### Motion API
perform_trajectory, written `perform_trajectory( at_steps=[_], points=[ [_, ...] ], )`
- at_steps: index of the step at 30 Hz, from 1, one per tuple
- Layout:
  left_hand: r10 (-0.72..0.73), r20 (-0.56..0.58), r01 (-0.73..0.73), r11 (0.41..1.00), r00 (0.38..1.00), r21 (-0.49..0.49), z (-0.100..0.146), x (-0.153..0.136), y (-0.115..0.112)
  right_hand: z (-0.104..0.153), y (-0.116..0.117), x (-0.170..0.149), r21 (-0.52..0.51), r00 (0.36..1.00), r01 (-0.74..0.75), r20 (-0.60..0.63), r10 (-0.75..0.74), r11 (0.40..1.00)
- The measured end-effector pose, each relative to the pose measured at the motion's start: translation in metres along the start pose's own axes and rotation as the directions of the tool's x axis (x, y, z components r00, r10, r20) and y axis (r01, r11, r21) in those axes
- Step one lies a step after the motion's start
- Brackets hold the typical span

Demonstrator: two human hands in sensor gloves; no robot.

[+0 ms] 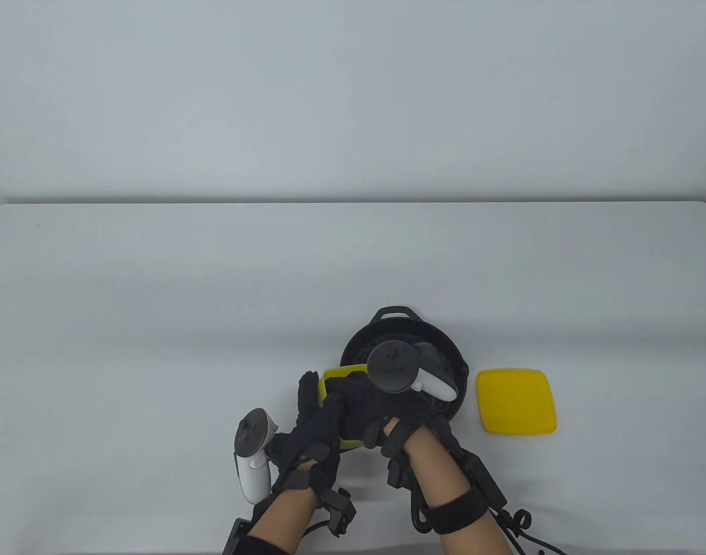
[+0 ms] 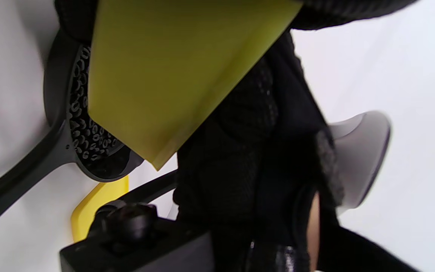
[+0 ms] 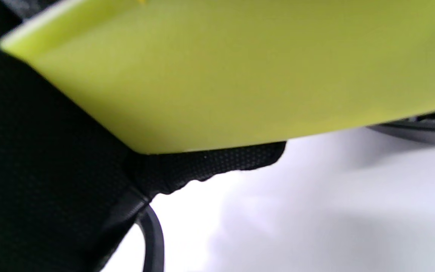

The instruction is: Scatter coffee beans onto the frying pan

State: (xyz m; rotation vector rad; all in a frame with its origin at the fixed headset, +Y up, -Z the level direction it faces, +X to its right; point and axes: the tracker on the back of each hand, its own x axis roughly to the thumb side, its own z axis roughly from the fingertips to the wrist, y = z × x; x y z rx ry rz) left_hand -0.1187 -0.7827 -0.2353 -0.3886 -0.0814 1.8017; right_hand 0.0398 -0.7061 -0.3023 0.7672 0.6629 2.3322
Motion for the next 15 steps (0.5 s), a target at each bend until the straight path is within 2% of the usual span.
perform_trajectory(
  at_steps=[7, 15],
  points=[
    [0.012, -0.031, -0.012, 1.0, 0.999, 0.0, -0.001, -0.007, 0.003, -0.003, 0.005, -0.003, -0.049, 0.999, 0.025, -0.032, -0.027, 0.998],
    [0.096, -0.056, -0.096, 0.995, 0.994, -0.006, -0.004, -0.013, 0.005, 0.004, -0.003, -0.012, -0.211, 0.987, 0.149, -0.023, -0.158, 0.966]
  ],
)
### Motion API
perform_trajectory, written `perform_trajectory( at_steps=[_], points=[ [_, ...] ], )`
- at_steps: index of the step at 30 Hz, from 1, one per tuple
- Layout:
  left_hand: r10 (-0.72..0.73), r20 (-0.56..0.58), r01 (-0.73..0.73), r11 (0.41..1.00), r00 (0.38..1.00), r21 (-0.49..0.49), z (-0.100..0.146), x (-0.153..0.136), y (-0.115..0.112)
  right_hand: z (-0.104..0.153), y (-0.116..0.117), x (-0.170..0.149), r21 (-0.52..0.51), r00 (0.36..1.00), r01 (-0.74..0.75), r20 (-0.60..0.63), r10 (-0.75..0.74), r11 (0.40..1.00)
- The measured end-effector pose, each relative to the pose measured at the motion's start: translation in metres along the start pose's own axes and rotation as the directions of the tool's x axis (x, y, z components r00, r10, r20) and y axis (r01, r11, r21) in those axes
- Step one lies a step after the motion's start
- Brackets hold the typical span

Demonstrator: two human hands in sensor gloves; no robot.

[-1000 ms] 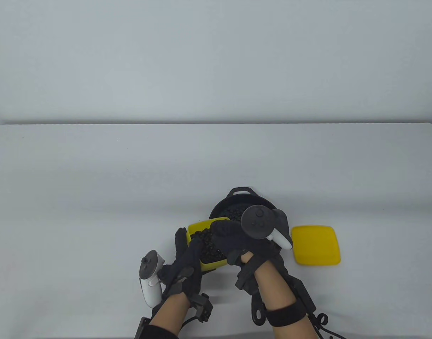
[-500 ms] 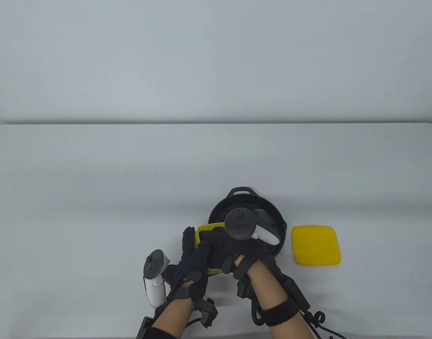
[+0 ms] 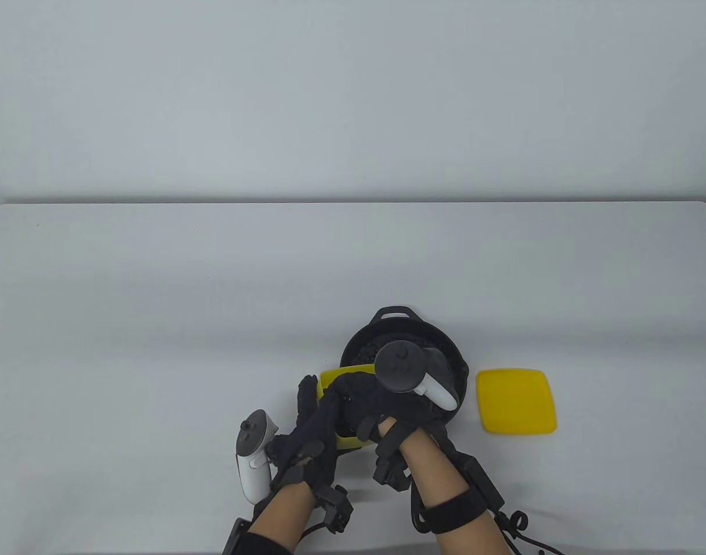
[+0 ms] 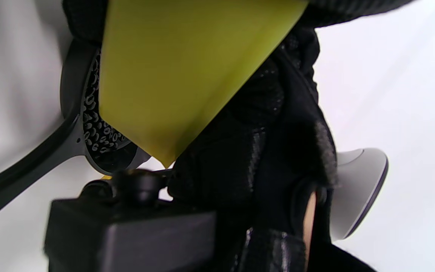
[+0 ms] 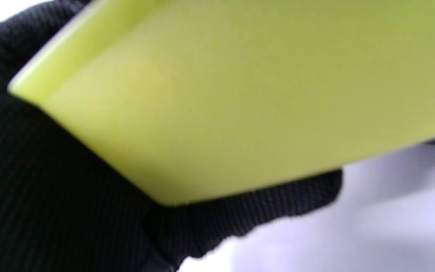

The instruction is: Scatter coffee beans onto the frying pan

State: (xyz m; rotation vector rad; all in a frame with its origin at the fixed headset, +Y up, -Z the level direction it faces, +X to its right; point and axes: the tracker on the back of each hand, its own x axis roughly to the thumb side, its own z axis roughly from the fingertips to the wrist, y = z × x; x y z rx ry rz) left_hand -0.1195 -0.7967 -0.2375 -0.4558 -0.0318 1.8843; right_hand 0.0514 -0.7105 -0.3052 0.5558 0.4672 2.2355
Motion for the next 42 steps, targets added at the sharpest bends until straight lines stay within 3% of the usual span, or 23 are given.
perform_trajectory(
  at_steps=[9, 13, 20, 26, 33, 42],
  points=[
    [0.024, -0.018, -0.024, 1.0, 1.0, -0.003, 0.0, -0.001, -0.001, 0.013, -0.018, -0.013, -0.258, 0.984, 0.175, 0.025, -0.175, 0.95],
    [0.037, -0.016, -0.037, 0.999, 0.999, 0.005, 0.0, 0.0, -0.001, 0.017, -0.027, -0.02, -0.295, 0.969, 0.245, 0.04, -0.244, 0.923],
    [0.038, -0.001, -0.038, 0.998, 0.999, 0.052, 0.001, 0.002, 0.007, 0.028, -0.046, -0.044, -0.429, 0.916, 0.375, 0.036, -0.399, 0.822],
    [0.077, 0.001, -0.077, 0.994, 0.997, 0.08, 0.0, 0.001, 0.011, 0.034, -0.049, -0.077, -0.535, 0.855, 0.425, -0.027, -0.518, 0.73],
    [0.063, 0.009, -0.064, 0.994, 0.998, 0.092, 0.001, 0.003, 0.013, 0.032, -0.04, -0.099, -0.542, 0.86, 0.338, -0.155, -0.487, 0.769],
    [0.056, 0.02, -0.058, 0.992, 0.998, 0.109, 0.003, 0.005, 0.017, 0.03, -0.038, -0.105, -0.464, 0.888, 0.21, -0.279, -0.367, 0.861]
  ],
)
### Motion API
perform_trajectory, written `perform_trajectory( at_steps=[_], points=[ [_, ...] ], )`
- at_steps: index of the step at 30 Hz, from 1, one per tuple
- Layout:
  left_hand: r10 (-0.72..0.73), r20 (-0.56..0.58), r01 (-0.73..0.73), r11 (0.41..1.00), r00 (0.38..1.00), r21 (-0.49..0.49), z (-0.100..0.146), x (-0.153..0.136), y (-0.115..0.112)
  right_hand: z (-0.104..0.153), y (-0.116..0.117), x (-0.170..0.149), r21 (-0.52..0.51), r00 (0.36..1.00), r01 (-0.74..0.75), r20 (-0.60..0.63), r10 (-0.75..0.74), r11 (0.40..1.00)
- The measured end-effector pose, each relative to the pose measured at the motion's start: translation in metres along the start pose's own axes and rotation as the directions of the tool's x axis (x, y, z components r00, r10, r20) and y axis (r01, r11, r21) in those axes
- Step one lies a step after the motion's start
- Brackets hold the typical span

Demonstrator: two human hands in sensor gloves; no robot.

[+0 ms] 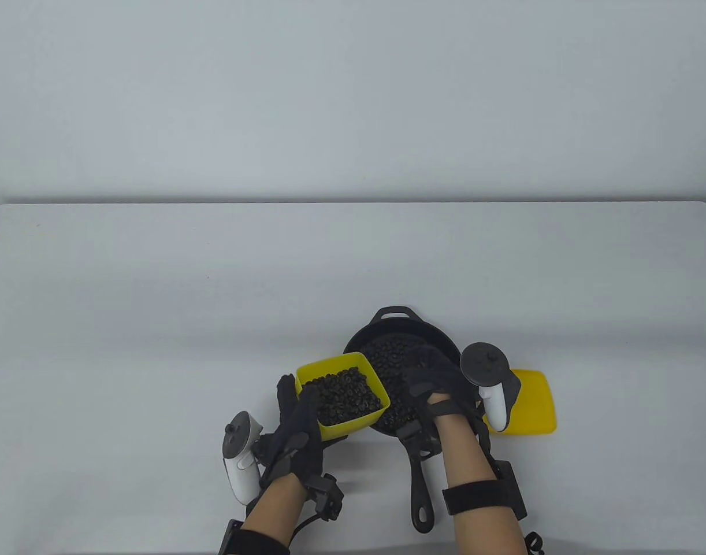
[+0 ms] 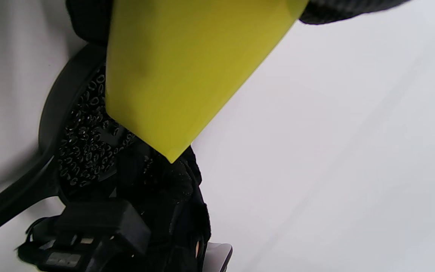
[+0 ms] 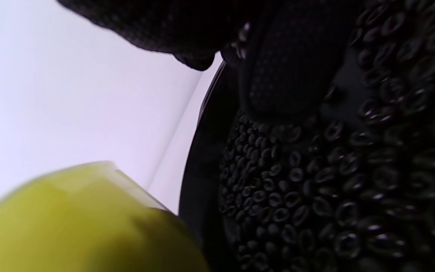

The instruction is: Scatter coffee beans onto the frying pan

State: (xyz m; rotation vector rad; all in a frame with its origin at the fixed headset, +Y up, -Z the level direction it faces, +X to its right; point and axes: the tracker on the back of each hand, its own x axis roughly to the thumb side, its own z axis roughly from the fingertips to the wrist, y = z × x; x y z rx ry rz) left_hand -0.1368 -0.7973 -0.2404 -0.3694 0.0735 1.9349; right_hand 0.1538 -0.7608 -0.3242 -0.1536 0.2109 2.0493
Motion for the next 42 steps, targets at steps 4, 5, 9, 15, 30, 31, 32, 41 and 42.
perform_trajectory(
  at_steps=[4, 5, 9, 15, 30, 31, 32, 41, 42],
  points=[
    [-0.002, 0.003, 0.002, 1.0, 1.0, 0.005, 0.001, 0.001, 0.0, 0.001, -0.007, -0.004, -0.005, 0.996, -0.085, -0.038, 0.085, 0.996],
    [-0.001, 0.004, 0.001, 1.0, 1.0, 0.005, 0.001, 0.001, 0.0, 0.001, -0.009, -0.005, -0.001, 0.994, -0.099, -0.046, 0.099, 0.995],
    [-0.01, 0.004, 0.01, 1.0, 1.0, 0.006, 0.001, 0.001, -0.001, 0.003, -0.018, -0.005, -0.053, 0.991, -0.129, -0.037, 0.127, 0.99],
    [-0.015, 0.007, 0.015, 1.0, 1.0, 0.007, 0.001, 0.001, 0.0, 0.005, -0.023, -0.004, -0.011, 0.998, -0.062, 0.021, 0.062, 0.998],
    [-0.045, 0.012, 0.045, 0.999, 0.999, -0.006, 0.0, 0.001, 0.0, 0.039, -0.001, 0.089, -0.02, 0.885, -0.27, 0.389, 0.256, 0.963],
    [-0.047, 0.014, 0.047, 0.999, 0.999, -0.008, 0.0, 0.001, -0.001, 0.042, 0.001, 0.095, -0.009, 0.874, -0.27, 0.416, 0.25, 0.963],
    [-0.052, 0.016, 0.052, 0.999, 0.999, -0.013, 0.0, 0.001, -0.001, 0.047, 0.008, 0.104, 0.031, 0.855, -0.269, 0.467, 0.224, 0.963],
    [-0.109, 0.051, 0.111, 0.992, 0.993, -0.052, 0.001, 0.004, -0.009, 0.041, 0.051, 0.102, 0.325, 0.819, -0.521, 0.452, 0.354, 0.79],
    [-0.108, 0.048, 0.111, 0.993, 0.993, -0.051, 0.001, 0.003, -0.01, 0.04, 0.053, 0.1, 0.325, 0.807, -0.547, 0.45, 0.382, 0.772]
  ],
)
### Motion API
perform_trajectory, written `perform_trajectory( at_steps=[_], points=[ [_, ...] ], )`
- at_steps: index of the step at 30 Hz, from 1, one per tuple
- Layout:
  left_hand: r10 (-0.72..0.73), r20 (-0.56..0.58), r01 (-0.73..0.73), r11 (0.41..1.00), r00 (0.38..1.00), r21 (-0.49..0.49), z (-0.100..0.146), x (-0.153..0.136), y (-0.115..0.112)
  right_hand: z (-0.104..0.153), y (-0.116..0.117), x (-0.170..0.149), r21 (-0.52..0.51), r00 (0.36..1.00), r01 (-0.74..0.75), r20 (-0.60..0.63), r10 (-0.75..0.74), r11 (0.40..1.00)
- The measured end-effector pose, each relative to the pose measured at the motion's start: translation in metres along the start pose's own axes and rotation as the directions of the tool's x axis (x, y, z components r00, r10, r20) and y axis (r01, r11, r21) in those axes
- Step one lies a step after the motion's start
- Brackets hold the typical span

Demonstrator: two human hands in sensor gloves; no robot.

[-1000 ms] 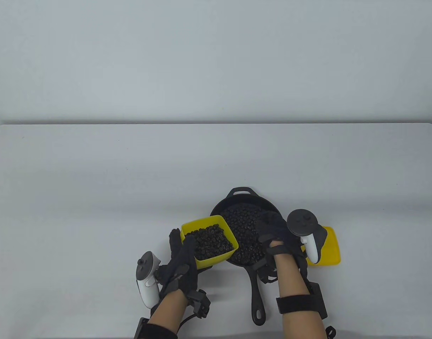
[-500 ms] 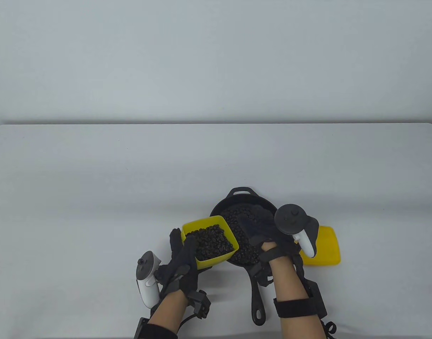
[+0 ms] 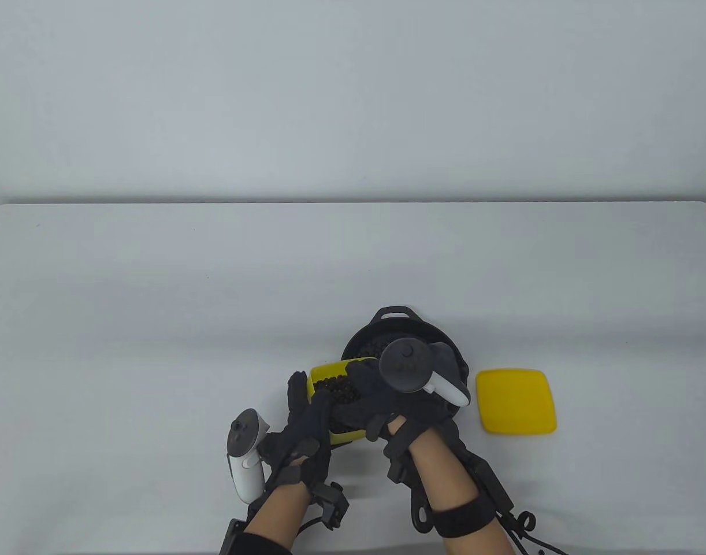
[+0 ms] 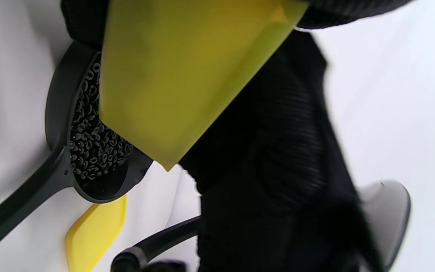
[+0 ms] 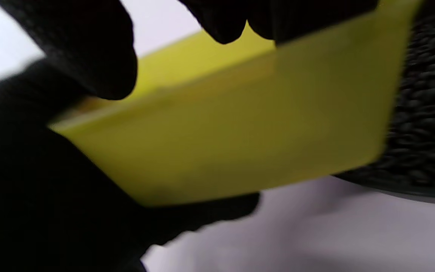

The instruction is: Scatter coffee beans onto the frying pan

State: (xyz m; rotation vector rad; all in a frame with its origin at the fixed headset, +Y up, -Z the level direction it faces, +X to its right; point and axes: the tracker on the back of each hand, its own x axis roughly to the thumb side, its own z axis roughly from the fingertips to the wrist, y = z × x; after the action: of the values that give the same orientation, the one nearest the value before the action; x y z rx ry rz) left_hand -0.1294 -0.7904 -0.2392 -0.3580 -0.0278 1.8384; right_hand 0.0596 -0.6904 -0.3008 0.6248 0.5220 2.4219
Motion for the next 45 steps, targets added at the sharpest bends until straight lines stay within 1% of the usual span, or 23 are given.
perform_trajectory(
  at_steps=[2, 3, 4, 7, 10, 11, 14, 22, 24, 28, 32, 34, 37, 39, 41, 42, 43, 44, 45],
  points=[
    [-0.01, 0.0, 0.01, 1.0, 1.0, 0.001, 0.0, -0.002, -0.004, -0.003, 0.006, -0.003, 0.035, 0.999, 0.045, -0.026, -0.044, 0.998],
    [-0.004, 0.004, 0.004, 1.0, 1.0, 0.0, 0.0, 0.0, -0.006, -0.005, 0.007, -0.003, 0.047, 0.999, 0.035, -0.026, -0.034, 0.998],
    [-0.035, 0.011, 0.035, 0.999, 0.999, 0.0, 0.0, 0.001, -0.007, -0.006, 0.008, -0.003, 0.067, 0.999, 0.018, -0.027, -0.016, 0.998],
    [-0.106, 0.034, 0.107, 0.994, 0.994, -0.012, 0.002, 0.006, -0.01, -0.009, 0.013, -0.003, 0.116, 0.999, 0.05, 0.001, -0.051, 0.992],
    [-0.079, 0.005, 0.079, 0.996, 0.997, -0.029, 0.002, 0.004, -0.013, -0.013, 0.02, 0.0, 0.149, 0.995, 0.087, 0.029, -0.092, 0.985],
    [-0.051, -0.007, 0.051, 0.998, 0.999, -0.032, 0.002, 0.003, -0.014, -0.013, 0.021, 0.001, 0.145, 0.996, 0.08, 0.036, -0.086, 0.986],
    [-0.042, -0.013, 0.041, 0.998, 0.999, -0.044, 0.002, 0.002, -0.015, -0.015, 0.022, 0.004, 0.15, 0.994, 0.086, 0.058, -0.095, 0.985],
    [-0.021, -0.049, 0.019, 0.999, 0.999, -0.049, 0.001, -0.003, -0.013, -0.016, 0.026, 0.001, 0.044, 0.995, 0.098, 0.01, -0.099, 0.994],
    [-0.017, -0.057, 0.015, 0.999, 0.998, -0.044, 0.0, -0.005, -0.012, -0.016, 0.027, -0.002, 0.022, 0.992, 0.126, -0.001, -0.126, 0.992],
    [0.034, -0.058, -0.037, 0.998, 0.998, -0.051, -0.001, -0.006, -0.012, -0.013, 0.021, -0.009, -0.034, 0.973, 0.231, 0.003, -0.231, 0.972],
    [0.049, -0.061, -0.052, 0.997, 0.997, -0.056, -0.001, -0.006, -0.013, -0.008, 0.014, -0.017, -0.127, 0.955, 0.294, 0.001, -0.296, 0.947],
    [0.054, -0.064, -0.058, 0.997, 0.996, -0.055, -0.001, -0.006, -0.013, -0.006, 0.012, -0.021, -0.161, 0.945, 0.324, 0.003, -0.328, 0.932],
    [0.049, -0.067, -0.052, 0.997, 0.997, -0.051, -0.001, -0.006, -0.014, -0.003, 0.008, -0.027, -0.212, 0.913, 0.402, 0.02, -0.407, 0.891],
    [0.059, -0.074, -0.063, 0.997, 0.996, -0.048, 0.0, -0.006, -0.013, 0.0, 0.005, -0.033, -0.26, 0.892, 0.444, 0.03, -0.452, 0.858],
    [0.073, -0.07, -0.076, 0.996, 0.995, -0.041, 0.0, -0.005, -0.012, 0.002, 0.001, -0.038, -0.286, 0.872, 0.478, 0.04, -0.488, 0.83],
    [0.075, -0.066, -0.077, 0.996, 0.995, -0.034, 0.0, -0.005, -0.011, 0.004, -0.001, -0.042, -0.298, 0.852, 0.51, 0.051, -0.521, 0.807],
    [0.072, -0.061, -0.074, 0.997, 0.996, -0.027, 0.0, -0.004, -0.011, 0.005, -0.002, -0.043, -0.304, 0.843, 0.524, 0.055, -0.534, 0.796],
    [0.059, -0.053, -0.06, 0.998, 0.997, -0.014, 0.0, -0.003, -0.009, 0.007, -0.004, -0.047, -0.325, 0.821, 0.556, 0.067, -0.568, 0.765],
    [0.049, -0.048, -0.05, 0.999, 0.998, -0.003, 0.0, -0.002, -0.007, 0.008, -0.006, -0.05, -0.333, 0.811, 0.569, 0.072, -0.581, 0.752]
  ],
)
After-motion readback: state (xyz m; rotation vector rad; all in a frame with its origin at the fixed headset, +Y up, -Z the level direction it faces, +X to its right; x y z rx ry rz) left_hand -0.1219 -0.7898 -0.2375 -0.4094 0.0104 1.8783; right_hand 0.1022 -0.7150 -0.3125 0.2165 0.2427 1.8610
